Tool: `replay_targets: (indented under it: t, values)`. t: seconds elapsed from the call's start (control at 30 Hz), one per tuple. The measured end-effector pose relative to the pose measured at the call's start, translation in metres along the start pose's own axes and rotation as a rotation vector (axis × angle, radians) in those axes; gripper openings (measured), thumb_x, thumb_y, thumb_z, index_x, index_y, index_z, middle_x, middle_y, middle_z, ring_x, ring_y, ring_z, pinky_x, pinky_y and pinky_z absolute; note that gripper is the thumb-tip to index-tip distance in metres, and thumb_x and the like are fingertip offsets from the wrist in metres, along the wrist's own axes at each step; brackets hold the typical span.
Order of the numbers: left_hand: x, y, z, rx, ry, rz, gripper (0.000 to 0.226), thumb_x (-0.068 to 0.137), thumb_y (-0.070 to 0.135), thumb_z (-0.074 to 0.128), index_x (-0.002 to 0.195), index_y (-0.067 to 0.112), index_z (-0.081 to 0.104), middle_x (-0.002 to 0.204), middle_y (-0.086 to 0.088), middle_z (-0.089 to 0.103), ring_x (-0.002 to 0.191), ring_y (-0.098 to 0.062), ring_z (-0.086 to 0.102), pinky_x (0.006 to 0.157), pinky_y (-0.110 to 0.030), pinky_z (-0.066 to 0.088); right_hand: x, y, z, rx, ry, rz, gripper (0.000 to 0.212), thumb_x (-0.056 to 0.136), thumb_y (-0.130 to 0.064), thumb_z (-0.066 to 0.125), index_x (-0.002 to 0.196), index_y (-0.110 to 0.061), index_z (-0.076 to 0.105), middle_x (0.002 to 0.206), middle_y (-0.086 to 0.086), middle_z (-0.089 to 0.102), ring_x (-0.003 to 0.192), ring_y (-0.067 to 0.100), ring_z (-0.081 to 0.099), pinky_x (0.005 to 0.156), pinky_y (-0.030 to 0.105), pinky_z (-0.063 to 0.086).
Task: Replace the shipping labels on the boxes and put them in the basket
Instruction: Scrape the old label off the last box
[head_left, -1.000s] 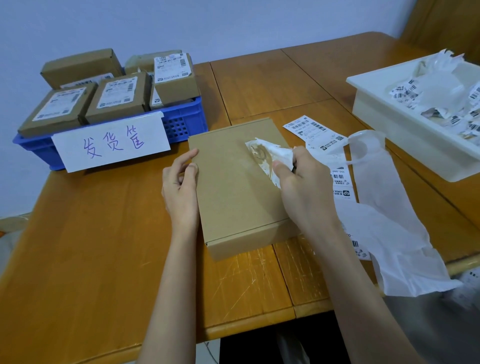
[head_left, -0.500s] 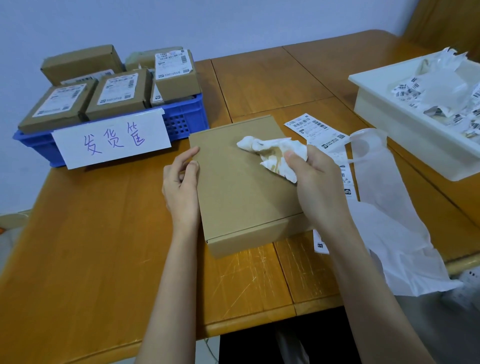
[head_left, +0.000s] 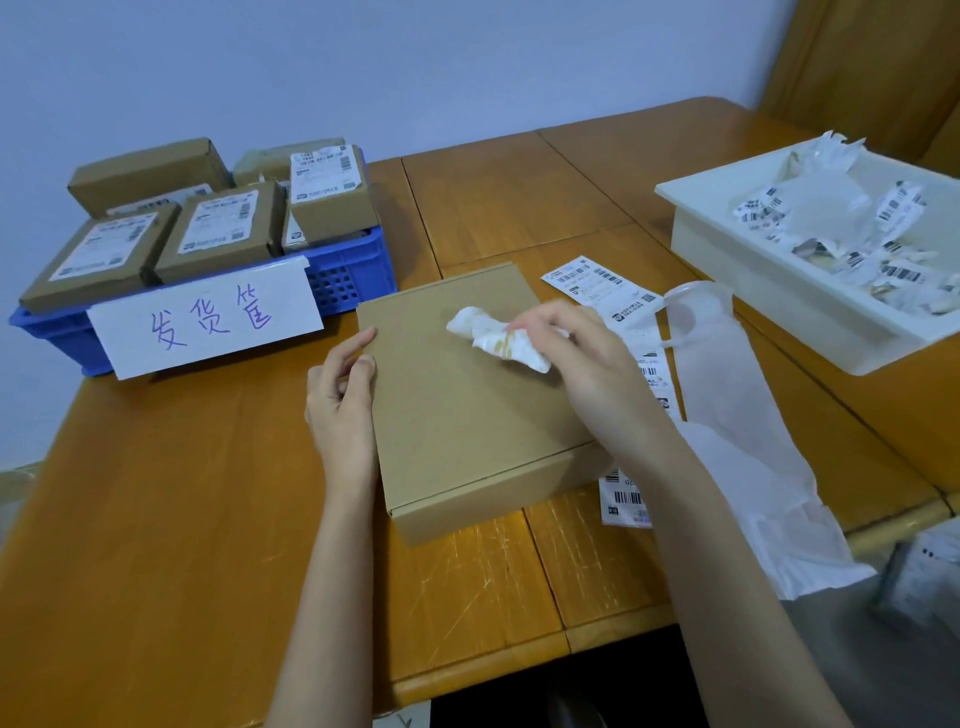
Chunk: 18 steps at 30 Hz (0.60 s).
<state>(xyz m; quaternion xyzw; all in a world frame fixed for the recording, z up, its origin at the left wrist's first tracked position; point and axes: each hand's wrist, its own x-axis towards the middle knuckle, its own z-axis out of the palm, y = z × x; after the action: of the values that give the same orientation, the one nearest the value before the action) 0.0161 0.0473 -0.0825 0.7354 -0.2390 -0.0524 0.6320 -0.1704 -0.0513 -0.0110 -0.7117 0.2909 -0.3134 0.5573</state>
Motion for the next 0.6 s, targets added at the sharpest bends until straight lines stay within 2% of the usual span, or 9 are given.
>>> replay_targets:
  t: [0.07,0.2,0.3,0.37,0.4,0.47,0.53,0.57,0.6]
  values:
    - [0.000,0.000,0.001,0.003,-0.002,0.002,0.030,0.101,0.018,0.049,0.123,0.026,0.069,0.122,-0.010,0.058,0.082,0.018,0.050,0.070,-0.001,0.038,0.002,0.005,0.010,-0.123,0.060,-0.041,0.020,0.095,-0.034,0.058,0.080,-0.022,0.065,0.099,-0.012,0.051,0.085,-0.007,0.050,0.074,0.011,0.037]
    - [0.000,-0.001,0.000,0.000,-0.004,0.002,0.030,0.101,0.019,0.049,0.123,0.028,0.069,0.120,-0.014,0.058,0.079,0.015,0.050,0.071,-0.002,0.039,0.006,0.014,0.017,-0.330,0.116,-0.126,0.031,0.087,-0.043,0.066,0.077,-0.014,0.064,0.095,-0.007,0.047,0.091,0.010,0.052,0.082,0.031,0.045]
    - [0.001,0.001,0.000,0.008,0.005,0.004,0.030,0.101,0.017,0.050,0.122,0.026,0.069,0.117,-0.016,0.057,0.076,0.014,0.050,0.068,-0.001,0.037,0.004,0.008,0.016,-0.348,0.063,-0.081,0.046,0.072,-0.064,0.067,0.075,-0.019,0.057,0.098,-0.007,0.044,0.092,0.008,0.051,0.080,0.027,0.043]
    - [0.000,0.003,0.001,0.005,0.013,0.001,0.030,0.100,0.016,0.050,0.122,0.025,0.069,0.116,-0.018,0.056,0.074,0.013,0.050,0.067,-0.002,0.038,0.002,0.006,0.016,-0.409,0.024,-0.037,0.066,0.057,-0.081,0.058,0.075,-0.018,0.052,0.099,-0.009,0.041,0.090,0.007,0.051,0.074,0.021,0.039]
    - [0.000,0.003,0.001,0.007,0.013,0.002,0.030,0.100,0.016,0.050,0.122,0.025,0.069,0.117,-0.018,0.056,0.074,0.013,0.050,0.067,-0.002,0.038,0.001,0.004,0.016,-0.387,0.028,-0.030,0.069,0.055,-0.083,0.053,0.076,-0.017,0.054,0.099,-0.009,0.042,0.091,0.005,0.051,0.075,0.019,0.038]
    - [0.000,0.003,0.001,0.018,0.010,0.003,0.031,0.100,0.016,0.050,0.122,0.026,0.069,0.117,-0.018,0.057,0.076,0.015,0.049,0.068,-0.001,0.037,0.002,0.002,0.015,-0.208,0.046,-0.039,0.059,0.071,-0.077,0.054,0.080,-0.019,0.066,0.102,-0.011,0.046,0.097,-0.002,0.051,0.079,0.013,0.036]
    - [0.001,0.003,0.001,0.026,0.013,-0.004,0.031,0.100,0.016,0.050,0.122,0.026,0.069,0.117,-0.018,0.058,0.076,0.015,0.048,0.068,-0.001,0.036,0.001,0.001,0.013,-0.047,0.065,-0.093,0.029,0.092,-0.049,0.056,0.097,-0.027,0.074,0.110,-0.008,0.049,0.104,-0.007,0.050,0.084,0.006,0.035]
    - [0.000,0.004,0.001,0.026,0.015,-0.011,0.031,0.100,0.016,0.050,0.122,0.027,0.069,0.118,-0.016,0.057,0.076,0.015,0.048,0.068,0.000,0.035,0.001,0.000,0.012,-0.031,0.058,-0.136,0.019,0.095,-0.035,0.059,0.109,-0.033,0.072,0.115,-0.007,0.050,0.109,-0.007,0.049,0.088,0.004,0.035]
    - [0.000,0.004,0.000,0.026,0.015,-0.014,0.031,0.100,0.017,0.050,0.122,0.027,0.069,0.118,-0.015,0.057,0.076,0.016,0.048,0.068,0.001,0.035,0.001,-0.001,0.011,-0.042,0.046,-0.189,0.029,0.094,-0.026,0.063,0.119,-0.039,0.065,0.120,-0.006,0.050,0.115,-0.005,0.047,0.091,0.003,0.034]
